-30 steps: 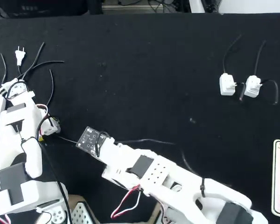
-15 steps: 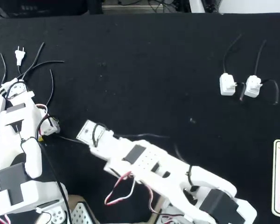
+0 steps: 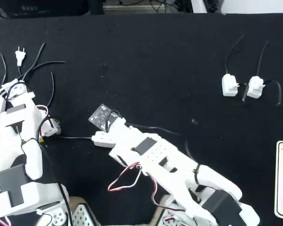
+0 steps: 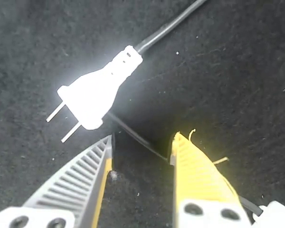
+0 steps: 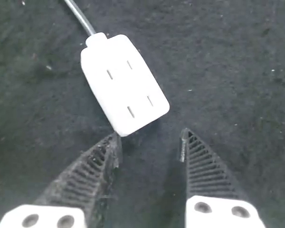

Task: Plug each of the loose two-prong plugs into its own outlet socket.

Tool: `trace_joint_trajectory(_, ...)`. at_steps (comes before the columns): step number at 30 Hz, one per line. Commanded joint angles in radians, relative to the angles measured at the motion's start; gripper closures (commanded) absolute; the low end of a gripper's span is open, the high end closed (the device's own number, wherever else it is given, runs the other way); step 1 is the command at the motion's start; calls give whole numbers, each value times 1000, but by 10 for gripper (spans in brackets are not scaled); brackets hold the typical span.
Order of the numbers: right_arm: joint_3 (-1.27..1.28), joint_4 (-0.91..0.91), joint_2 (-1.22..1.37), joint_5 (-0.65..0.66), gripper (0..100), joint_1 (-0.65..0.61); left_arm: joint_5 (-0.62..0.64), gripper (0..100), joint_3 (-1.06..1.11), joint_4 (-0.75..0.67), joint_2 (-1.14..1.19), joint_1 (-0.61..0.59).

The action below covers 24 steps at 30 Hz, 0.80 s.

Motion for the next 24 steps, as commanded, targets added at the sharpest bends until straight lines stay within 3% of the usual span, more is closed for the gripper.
trace_joint_trajectory(1, -53, -21, 5, 8, 801, 28, 9, 801, -21, 8, -2, -12)
trace_joint_trajectory(8, -54, -6, 1, 3, 801, 40, 8, 801, -21, 8, -2, -12)
trace_joint_trajectory(13, -107, 180, -105, -44, 801, 37, 6, 801, -21, 8, -2, -12)
trace_joint_trajectory(17, -53, 170, -193, -61, 801, 34, 8, 801, -22, 8, -2, -7)
trace_joint_trajectory(24, -2, 133, -208, -63, 801, -121, 9, 801, -24, 6, -2, -7)
